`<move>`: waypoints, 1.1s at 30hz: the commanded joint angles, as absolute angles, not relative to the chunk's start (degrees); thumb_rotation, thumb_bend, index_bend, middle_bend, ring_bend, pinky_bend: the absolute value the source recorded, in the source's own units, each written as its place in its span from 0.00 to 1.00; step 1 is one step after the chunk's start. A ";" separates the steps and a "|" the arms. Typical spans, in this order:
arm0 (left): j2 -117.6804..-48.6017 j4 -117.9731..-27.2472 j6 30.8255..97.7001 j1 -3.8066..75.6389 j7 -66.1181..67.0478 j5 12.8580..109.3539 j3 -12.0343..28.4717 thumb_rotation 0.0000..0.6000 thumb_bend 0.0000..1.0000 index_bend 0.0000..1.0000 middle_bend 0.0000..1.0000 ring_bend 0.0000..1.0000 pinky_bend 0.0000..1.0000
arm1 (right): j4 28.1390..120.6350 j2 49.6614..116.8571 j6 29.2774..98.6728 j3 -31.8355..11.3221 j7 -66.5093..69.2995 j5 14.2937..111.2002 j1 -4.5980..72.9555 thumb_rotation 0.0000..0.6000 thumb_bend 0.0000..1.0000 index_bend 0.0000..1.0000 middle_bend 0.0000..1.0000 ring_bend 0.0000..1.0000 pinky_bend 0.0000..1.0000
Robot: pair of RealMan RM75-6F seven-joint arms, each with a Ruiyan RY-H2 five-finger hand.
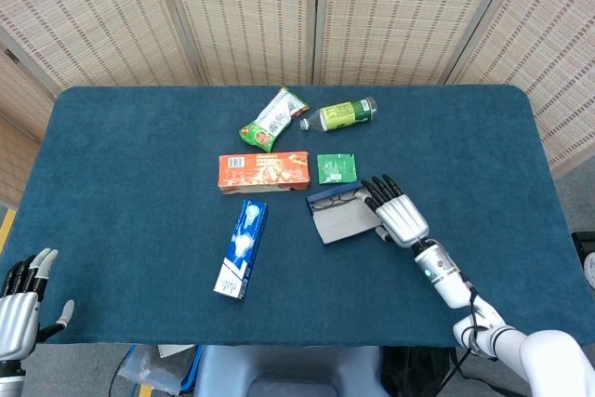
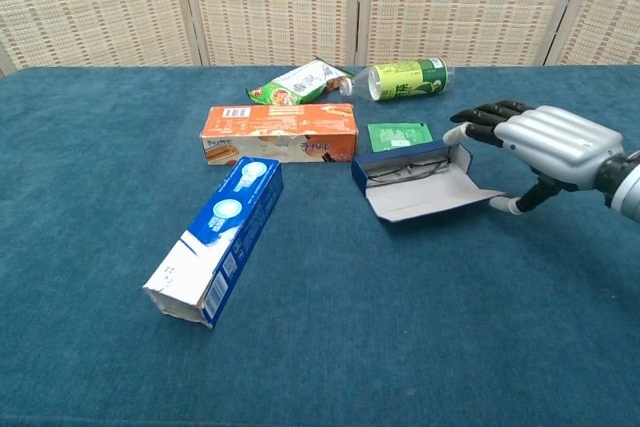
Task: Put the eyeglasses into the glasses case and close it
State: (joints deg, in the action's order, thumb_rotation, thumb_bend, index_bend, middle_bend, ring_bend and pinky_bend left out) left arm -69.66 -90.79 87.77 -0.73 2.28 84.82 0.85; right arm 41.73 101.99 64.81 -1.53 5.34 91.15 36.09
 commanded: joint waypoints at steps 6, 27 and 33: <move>-69.76 -90.48 87.40 -0.61 2.12 84.47 0.95 1.00 0.36 0.00 0.00 0.00 0.00 | 39.64 104.18 64.62 -1.98 6.32 91.41 37.62 1.00 0.30 0.35 0.14 0.00 0.00; -69.68 -90.17 87.24 -0.77 1.39 84.20 0.83 1.00 0.36 0.00 0.00 0.00 0.00 | 35.28 107.26 65.53 -1.61 8.71 91.40 38.44 1.00 0.39 0.61 0.30 0.02 0.00; -69.52 -90.29 87.14 -0.73 1.36 84.33 0.76 1.00 0.36 0.00 0.00 0.00 0.00 | 39.69 104.17 69.86 0.64 7.68 93.01 35.23 1.00 0.40 0.63 0.31 0.04 0.00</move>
State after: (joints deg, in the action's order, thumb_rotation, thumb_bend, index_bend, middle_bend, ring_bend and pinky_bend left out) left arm -69.54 -90.27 87.15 -0.75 1.33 84.30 0.77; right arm 38.16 105.38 68.52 -0.24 8.25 92.35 36.38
